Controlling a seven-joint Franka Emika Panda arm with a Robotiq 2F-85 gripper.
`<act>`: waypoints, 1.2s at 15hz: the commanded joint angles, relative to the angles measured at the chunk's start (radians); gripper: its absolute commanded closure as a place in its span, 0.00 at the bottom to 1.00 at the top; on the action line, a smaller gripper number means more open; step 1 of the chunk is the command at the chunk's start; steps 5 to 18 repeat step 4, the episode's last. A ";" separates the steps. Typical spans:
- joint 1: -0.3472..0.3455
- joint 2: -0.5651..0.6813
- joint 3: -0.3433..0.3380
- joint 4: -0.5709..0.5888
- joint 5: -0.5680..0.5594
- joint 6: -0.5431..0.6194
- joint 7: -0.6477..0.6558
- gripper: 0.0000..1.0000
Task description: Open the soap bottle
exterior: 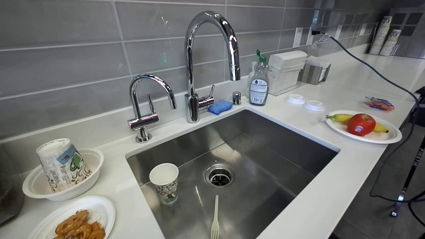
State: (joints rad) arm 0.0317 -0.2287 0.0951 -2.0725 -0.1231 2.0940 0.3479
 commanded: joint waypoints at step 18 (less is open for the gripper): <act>-0.006 0.003 0.004 0.006 -0.013 -0.009 -0.002 0.00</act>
